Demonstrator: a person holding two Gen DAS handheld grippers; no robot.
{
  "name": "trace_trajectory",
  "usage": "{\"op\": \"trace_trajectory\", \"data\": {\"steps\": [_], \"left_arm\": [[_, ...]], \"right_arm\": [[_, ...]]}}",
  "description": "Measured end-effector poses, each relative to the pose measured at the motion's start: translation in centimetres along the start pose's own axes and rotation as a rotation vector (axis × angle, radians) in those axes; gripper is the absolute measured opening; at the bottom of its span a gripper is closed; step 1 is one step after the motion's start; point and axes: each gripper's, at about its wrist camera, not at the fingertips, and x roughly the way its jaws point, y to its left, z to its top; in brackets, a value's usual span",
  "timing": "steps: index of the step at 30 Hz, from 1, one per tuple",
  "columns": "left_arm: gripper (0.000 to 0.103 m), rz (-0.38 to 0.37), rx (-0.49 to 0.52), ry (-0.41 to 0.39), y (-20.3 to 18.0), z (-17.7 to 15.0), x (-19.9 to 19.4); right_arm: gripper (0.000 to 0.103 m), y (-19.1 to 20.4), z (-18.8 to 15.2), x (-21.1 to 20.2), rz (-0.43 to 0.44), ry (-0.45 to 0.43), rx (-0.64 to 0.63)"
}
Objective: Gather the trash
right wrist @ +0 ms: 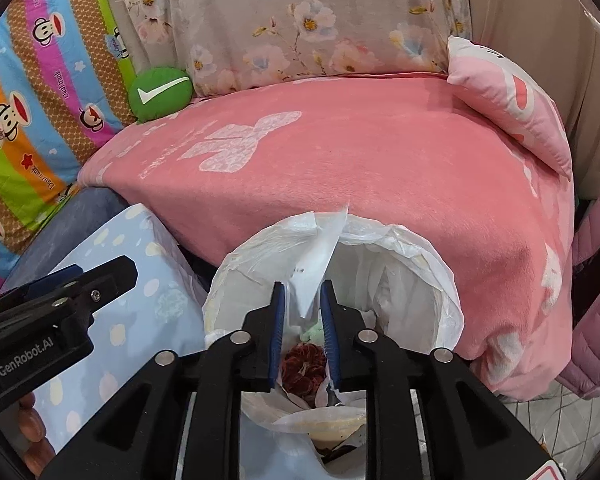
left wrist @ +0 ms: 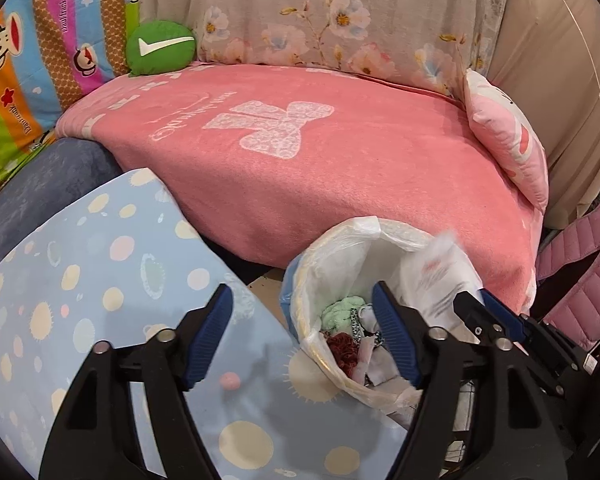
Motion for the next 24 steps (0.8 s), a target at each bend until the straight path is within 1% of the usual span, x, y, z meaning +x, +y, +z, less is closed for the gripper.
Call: {"op": "trace_trajectory", "data": {"steps": [1, 2, 4, 8, 13, 16, 17, 20, 22, 24], "left_arm": [[0.072, 0.009, -0.003, -0.005, 0.3, -0.1, -0.1], [0.073, 0.019, -0.005, -0.006, 0.5, -0.3, -0.2], [0.079, 0.041, -0.007, -0.004, 1.0, -0.6, -0.3], [0.081, 0.082, -0.013, 0.003, 1.9, -1.4, -0.5], [0.083, 0.113, -0.012, 0.005, 2.6, -2.6, -1.0], [0.084, 0.117, -0.019, 0.011, 2.9, -3.2, -1.3], [0.084, 0.121, -0.020, 0.011, 2.9, -3.4, -1.5], [0.088, 0.136, -0.014, 0.009, 2.9, -4.2, -2.0], [0.089, 0.149, -0.008, 0.006, 2.9, -4.7, -2.3], [0.090, 0.147, -0.011, 0.012, 3.0, -5.2, -2.5]], "right_arm": [[0.037, 0.1, 0.0, 0.0, -0.002, -0.003, -0.005], [0.038, 0.2, -0.1, -0.1, -0.002, -0.007, -0.010], [0.039, 0.3, -0.3, -0.2, -0.007, -0.001, -0.021], [0.041, 0.5, -0.9, -0.8, -0.012, 0.013, -0.038], [0.055, 0.8, -1.5, -2.1, -0.025, 0.017, -0.068], [0.061, 1.1, -2.2, -2.8, -0.035, 0.029, -0.089], [0.062, 1.1, -2.4, -3.1, -0.042, 0.027, -0.093], [0.069, 1.4, -3.1, -4.2, -0.065, 0.013, -0.112], [0.077, 1.5, -3.6, -4.8, -0.082, 0.003, -0.117], [0.081, 1.5, -4.1, -5.2, -0.089, 0.007, -0.120]]}}
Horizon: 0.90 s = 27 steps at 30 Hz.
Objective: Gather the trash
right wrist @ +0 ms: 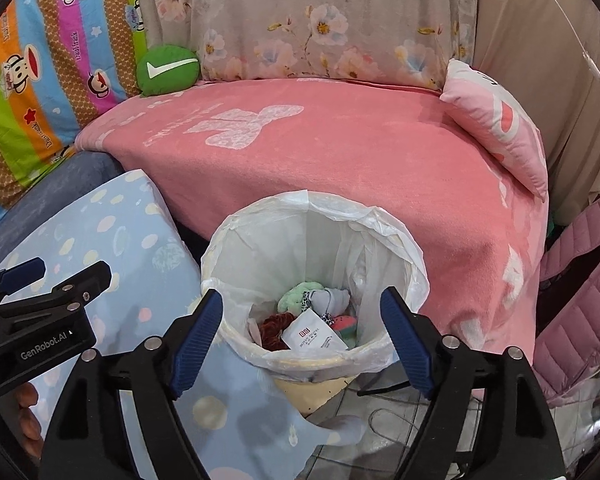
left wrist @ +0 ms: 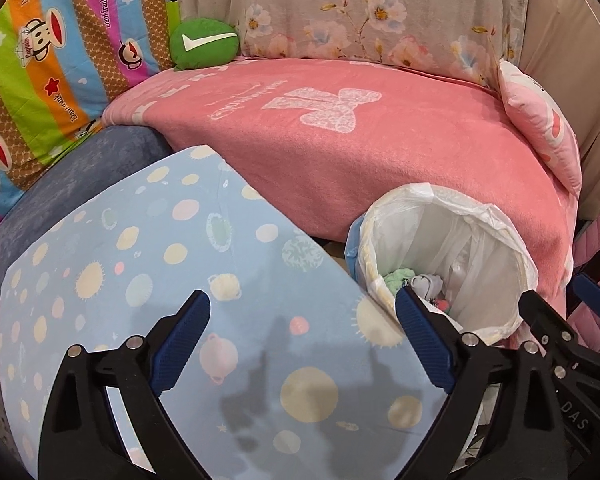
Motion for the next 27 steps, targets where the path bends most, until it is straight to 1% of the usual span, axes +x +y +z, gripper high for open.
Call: {"op": "trace_trajectory", "data": {"steps": [3, 6, 11, 13, 21, 27], "left_arm": [[0.090, -0.007, -0.005, 0.011, 0.2, -0.8, -0.2], [0.090, 0.000, -0.001, 0.011, 0.2, -1.4, -0.4], [0.091, 0.009, -0.001, 0.010, 0.3, -1.9, -0.6], [0.093, 0.011, -0.009, 0.010, 0.4, -2.1, -0.7], [0.093, 0.017, 0.001, 0.017, -0.1, -2.7, -0.8], [0.094, 0.018, 0.002, 0.015, -0.1, -2.8, -1.0]], "right_arm": [[0.084, 0.1, -0.7, -0.3, 0.001, 0.014, -0.003], [0.084, 0.2, -1.4, -0.2, -0.006, 0.038, -0.008], [0.085, 0.0, -2.4, -0.2, -0.014, 0.041, -0.010], [0.097, -0.1, -2.6, -0.2, -0.026, 0.042, -0.013], [0.096, -0.3, -3.2, -0.9, -0.068, 0.033, -0.033], [0.096, -0.3, -3.4, -1.0, -0.066, 0.050, -0.037]]}}
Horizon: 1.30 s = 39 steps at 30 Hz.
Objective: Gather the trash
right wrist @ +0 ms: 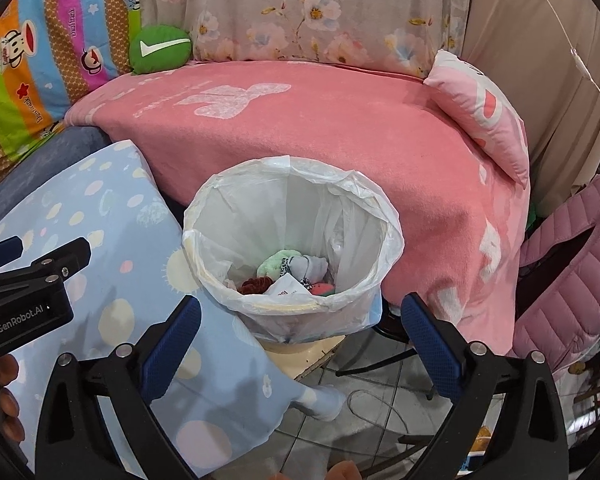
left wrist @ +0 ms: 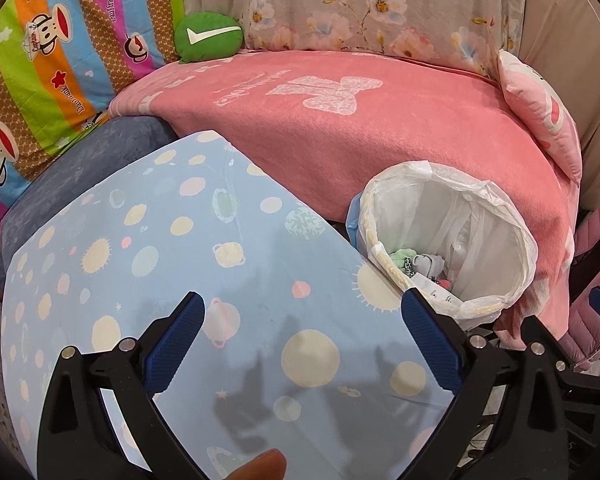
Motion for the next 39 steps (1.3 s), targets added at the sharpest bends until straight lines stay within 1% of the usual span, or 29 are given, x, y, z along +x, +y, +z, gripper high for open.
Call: {"op": "trace_trajectory", "data": {"steps": [5, 10, 19, 24, 30, 39], "left_arm": [[0.095, 0.011, 0.011, 0.005, -0.2, -0.1, -0.3], [0.095, 0.004, 0.004, 0.022, -0.4, 0.0, -0.7], [0.095, 0.002, 0.023, 0.051, -1.1, 0.2, -0.7], [0.095, 0.012, 0.034, 0.039, -1.6, 0.2, -0.9], [0.095, 0.009, 0.028, 0.051, -1.9, 0.2, -0.6], [0.095, 0.039, 0.022, 0.050, -1.9, 0.3, -0.3]], "right_arm": [[0.096, 0.0, 0.1, -0.2, -0.005, 0.007, -0.001], [0.096, -0.1, 0.4, -0.6, -0.018, 0.013, -0.007], [0.096, -0.3, 0.3, -0.8, -0.036, 0.031, -0.010], [0.096, -0.6, 0.6, -0.6, -0.037, 0.030, -0.009], [0.096, -0.8, 0.7, -0.2, -0.044, 0.036, -0.015], [0.096, -0.7, 0.7, 0.2, -0.044, 0.039, -0.024]]}}
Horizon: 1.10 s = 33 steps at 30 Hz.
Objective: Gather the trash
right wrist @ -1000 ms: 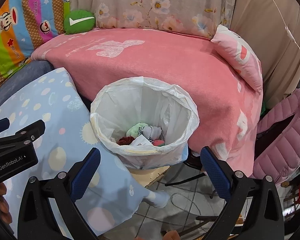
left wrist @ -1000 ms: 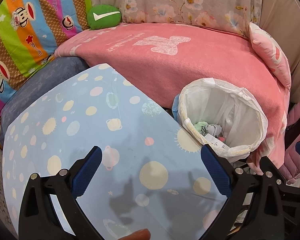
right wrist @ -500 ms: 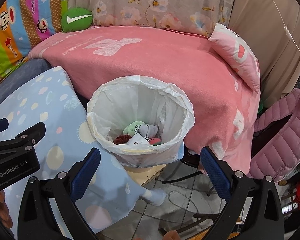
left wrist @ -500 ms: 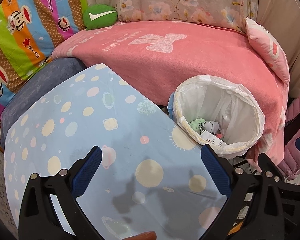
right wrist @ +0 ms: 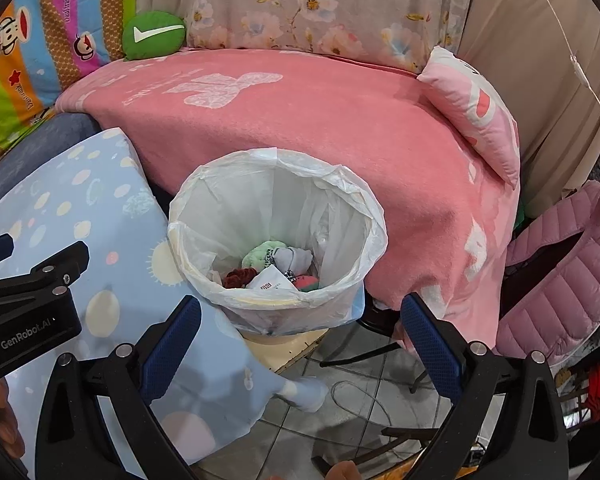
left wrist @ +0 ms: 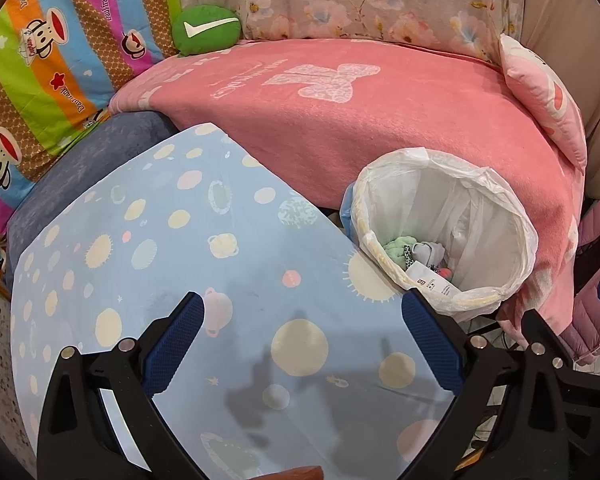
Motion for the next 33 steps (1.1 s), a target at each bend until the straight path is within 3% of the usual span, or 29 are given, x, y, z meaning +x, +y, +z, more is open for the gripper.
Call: {"op": "trace_trajectory", "data": {"steps": [33], "left_arm": [[0.095, 0.008, 0.000, -0.010, 0.18, -0.10, 0.10]], "right_arm": [[0.096, 0.21, -0.03, 0.61, -0.006, 0.005, -0.008]]}}
